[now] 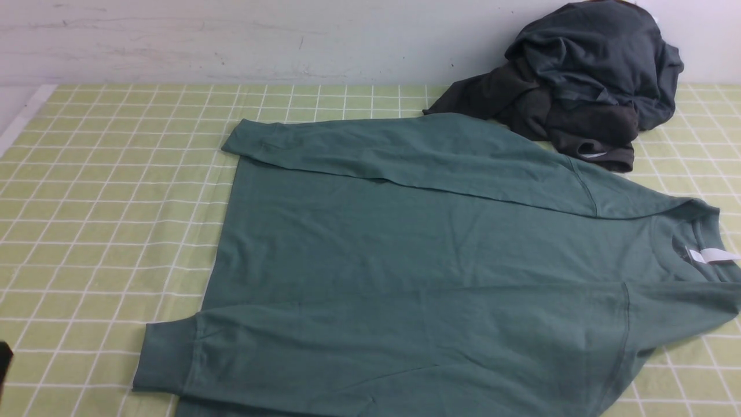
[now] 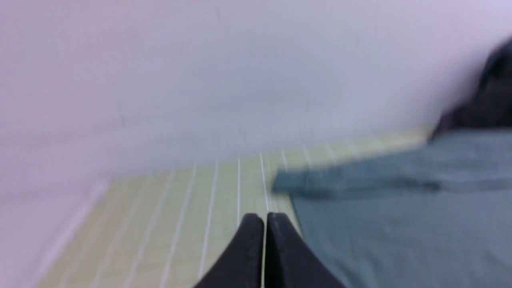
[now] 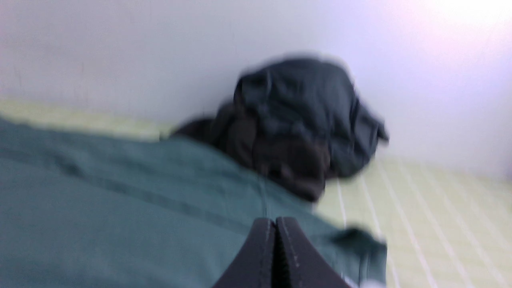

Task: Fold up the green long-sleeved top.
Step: Use the left arm to clamp the cuff closest to it

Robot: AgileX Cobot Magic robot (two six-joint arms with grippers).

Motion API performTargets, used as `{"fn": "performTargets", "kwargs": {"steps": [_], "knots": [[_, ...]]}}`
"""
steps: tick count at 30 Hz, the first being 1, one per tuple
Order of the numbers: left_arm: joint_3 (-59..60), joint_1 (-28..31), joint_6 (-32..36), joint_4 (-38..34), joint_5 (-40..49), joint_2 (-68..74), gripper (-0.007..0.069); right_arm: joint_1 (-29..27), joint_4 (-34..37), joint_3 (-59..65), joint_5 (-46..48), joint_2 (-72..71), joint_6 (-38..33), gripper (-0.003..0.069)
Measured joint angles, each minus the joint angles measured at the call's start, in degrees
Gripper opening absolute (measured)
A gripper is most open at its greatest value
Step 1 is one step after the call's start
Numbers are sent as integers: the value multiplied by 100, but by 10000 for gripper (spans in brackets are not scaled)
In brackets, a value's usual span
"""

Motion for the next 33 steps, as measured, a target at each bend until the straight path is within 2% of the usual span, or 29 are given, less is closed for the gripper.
{"fn": "performTargets", "kwargs": {"steps": [1, 2, 3, 4, 5, 7, 9, 12, 13, 14, 15, 16, 17, 18, 19, 24, 26, 27, 29, 33], "knots": [[0, 0, 0, 11, 0, 0, -3, 0, -12, 0, -112, 0, 0, -14], [0, 0, 18, 112, -885, 0, -3, 0, -28, 0, -989, 0, 35, -14], [0, 0, 24, 148, -1394, 0, -3, 0, -33, 0, -1500, 0, 101, -14], [0, 0, 24, 157, -1499, 0, -3, 0, -33, 0, -1599, 0, 101, -14], [0, 0, 15, 208, -2295, 0, -3, 0, -28, 0, -2269, 0, 157, -14], [0, 0, -146, 241, -3833, 0, -3, 0, 153, 0, -3038, 0, 198, -14], [-33, 0, -460, 248, -4682, -7, -3, 0, 349, 0, -3376, 0, 277, -14], [-411, 0, -911, 242, -4711, -14, -3, 0, 573, -7, -3851, 61, 376, -14], [-898, 0, -1177, 223, -4037, 122, -3, 0, 640, -161, -3873, 184, 385, -14], [-1067, 0, -1234, 223, -3924, 183, -3, 0, 641, -193, -3847, 205, 381, -14], [-1796, 0, -1422, 273, -2762, 527, -3, 0, 658, -668, -3604, 450, 315, -14], [-1891, 0, -1438, 288, -2762, 581, -3, 0, 658, -735, -3554, 450, 302, -14], [-2607, 0, -1526, 458, -1664, 1064, -3, 0, 632, -1350, -3014, 757, 145, -14], [-2689, 0, -1540, 485, -1388, 1131, -3, 0, 625, -1433, -2928, 847, 101, -14], [-3310, 0, -1566, 727, -301, 1766, -3, 0, 599, -2175, -2044, 1272, -121, -14], [-3814, 0, -1591, 1087, 2266, 3511, -3, 0, 568, -3501, 342, 2896, -694, -14], [-3803, 0, -1612, 1093, 2728, 4125, -3, 0, 581, -3711, 1008, 3491, -746, -14], [-3803, 0, -1612, 1093, 2780, 4192, -3, 0, 594, -3721, 1075, 3611, -746, -14], [-3803, 0, -1616, 1081, 2883, 4970, -3, 0, 785, -3758, 1861, 4176, -741, -14], [-3868, 0, -1636, 588, 3203, 6198, -3, 0, 1458, -3758, 3116, 4912, -827, -14]]}}
